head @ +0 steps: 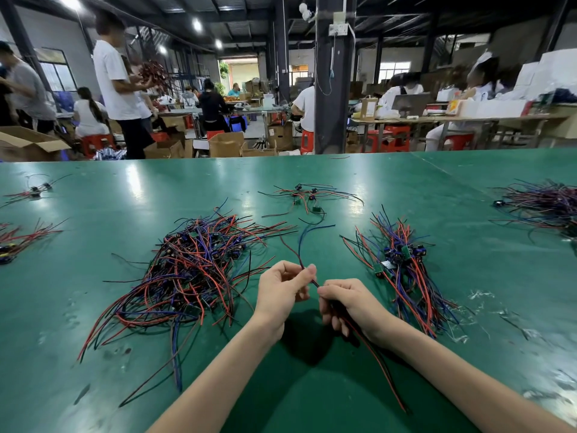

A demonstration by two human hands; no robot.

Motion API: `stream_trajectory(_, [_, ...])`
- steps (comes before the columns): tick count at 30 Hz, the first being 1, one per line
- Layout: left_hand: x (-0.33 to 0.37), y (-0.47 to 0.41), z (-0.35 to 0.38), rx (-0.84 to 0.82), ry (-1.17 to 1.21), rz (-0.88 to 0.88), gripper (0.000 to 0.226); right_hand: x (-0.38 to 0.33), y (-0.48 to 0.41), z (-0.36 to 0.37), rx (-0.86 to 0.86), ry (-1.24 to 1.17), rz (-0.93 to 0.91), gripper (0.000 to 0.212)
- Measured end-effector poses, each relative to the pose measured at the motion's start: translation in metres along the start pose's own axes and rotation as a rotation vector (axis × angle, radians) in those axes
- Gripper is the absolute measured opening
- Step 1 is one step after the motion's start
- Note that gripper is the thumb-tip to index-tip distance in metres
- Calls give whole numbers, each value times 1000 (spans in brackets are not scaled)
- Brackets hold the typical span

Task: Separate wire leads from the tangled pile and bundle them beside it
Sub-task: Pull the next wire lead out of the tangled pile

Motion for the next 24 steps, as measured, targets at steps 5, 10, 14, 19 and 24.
stream_trajectory(5, [9,-15,-14,62,61,2,20,-1,1,2,-17,11,5,38])
stream_trajectory(10, [13,-23,-26,166,30,41,21,-4,3,3,-30,23,2,36])
stream_trajectory(14, [14,-31,-39,252,11,69,20,-4,4,4,-34,36,0,36])
stream_trajectory(19, [20,-41,-56,385,-92,173,22,-4,6,6,-46,53,-2,35])
stream_trajectory(24, [27,-41,-62,442,-338,372,23,-3,6,6,-42,64,0,36])
Point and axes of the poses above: each hand's wrist, its own y-axis away from the middle knuckle, its own z-axis out of the palm, x = y × z, the point moved 5 cm from there along -y, towards the middle knuckle, and after that the axes turned 10 degrees about x, right-handed, at the moved point
